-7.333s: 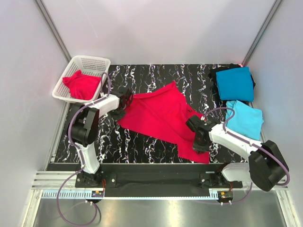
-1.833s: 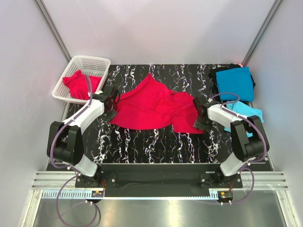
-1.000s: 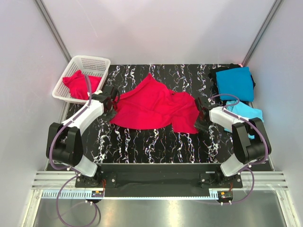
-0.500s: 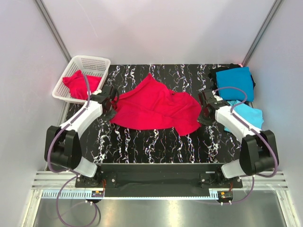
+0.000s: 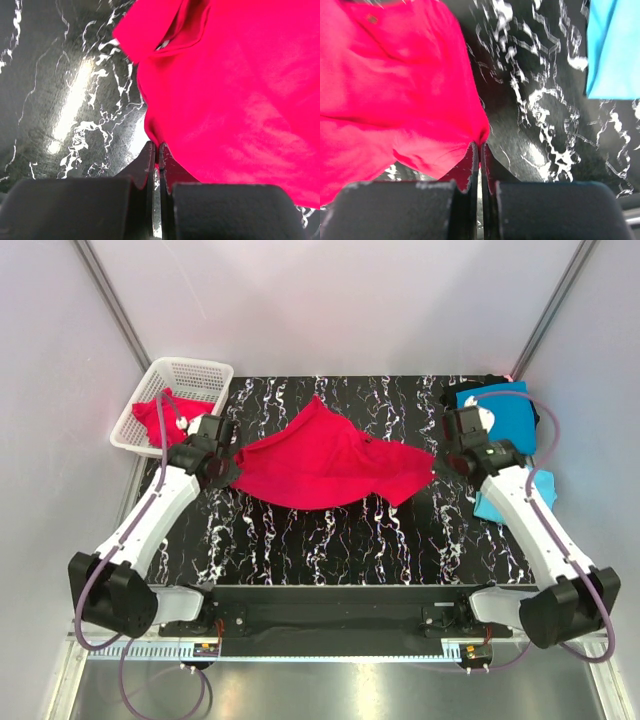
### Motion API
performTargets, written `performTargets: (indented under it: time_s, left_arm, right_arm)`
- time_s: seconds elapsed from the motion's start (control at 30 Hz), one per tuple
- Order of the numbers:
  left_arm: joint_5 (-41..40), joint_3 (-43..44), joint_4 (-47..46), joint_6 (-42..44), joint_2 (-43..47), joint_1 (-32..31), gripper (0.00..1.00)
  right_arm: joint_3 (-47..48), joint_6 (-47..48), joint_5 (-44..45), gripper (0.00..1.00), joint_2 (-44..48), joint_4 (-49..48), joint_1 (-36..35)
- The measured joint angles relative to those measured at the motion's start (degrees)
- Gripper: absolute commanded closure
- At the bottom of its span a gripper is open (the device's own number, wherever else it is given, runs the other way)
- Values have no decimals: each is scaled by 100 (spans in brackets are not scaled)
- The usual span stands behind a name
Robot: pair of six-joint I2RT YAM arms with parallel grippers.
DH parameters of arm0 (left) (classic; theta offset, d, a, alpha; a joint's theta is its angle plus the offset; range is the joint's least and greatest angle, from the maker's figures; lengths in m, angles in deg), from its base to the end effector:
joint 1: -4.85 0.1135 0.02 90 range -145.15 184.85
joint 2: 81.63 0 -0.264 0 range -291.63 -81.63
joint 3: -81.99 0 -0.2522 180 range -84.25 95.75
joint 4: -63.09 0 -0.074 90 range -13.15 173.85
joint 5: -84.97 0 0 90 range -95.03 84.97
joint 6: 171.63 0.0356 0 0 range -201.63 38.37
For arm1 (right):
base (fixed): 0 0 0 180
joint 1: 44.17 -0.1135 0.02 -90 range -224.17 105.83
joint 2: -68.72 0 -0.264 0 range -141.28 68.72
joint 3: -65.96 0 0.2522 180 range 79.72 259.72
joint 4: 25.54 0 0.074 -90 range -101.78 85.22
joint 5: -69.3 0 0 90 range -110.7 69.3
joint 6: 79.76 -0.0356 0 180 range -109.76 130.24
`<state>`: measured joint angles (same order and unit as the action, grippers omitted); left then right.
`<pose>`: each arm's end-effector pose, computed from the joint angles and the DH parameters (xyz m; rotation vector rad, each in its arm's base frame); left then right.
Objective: Fold and stack the t-shirts
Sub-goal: Flatten the tshirt out
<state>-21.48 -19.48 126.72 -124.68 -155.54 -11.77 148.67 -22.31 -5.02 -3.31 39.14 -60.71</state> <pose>0.2462 -0.0630 0.2948 -0.6782 2.4439 -0.0318 0.2424 0.0620 0.3238 0.4518 2.4221 0.0239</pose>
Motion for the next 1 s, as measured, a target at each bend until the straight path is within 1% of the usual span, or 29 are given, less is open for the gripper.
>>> performTargets:
  time_s: [0.23, 0.6, 0.83, 1.0]
  left_arm:
    - [59, 398, 114, 374, 560, 0, 100]
    - [76, 1340, 142, 846, 1611, 0, 100]
    - [345, 1971, 81, 1211, 1991, 0, 100]
    - [782, 2238, -52, 1456, 2114, 0, 100]
  right_arm:
    - [927, 273, 236, 100, 396, 439, 0]
    - [2326, 841, 457, 100, 647, 1080, 0]
    - [3261, 1325, 188, 100, 920, 1235, 0]
    - [3967, 1716, -363, 100, 966, 1244, 0]
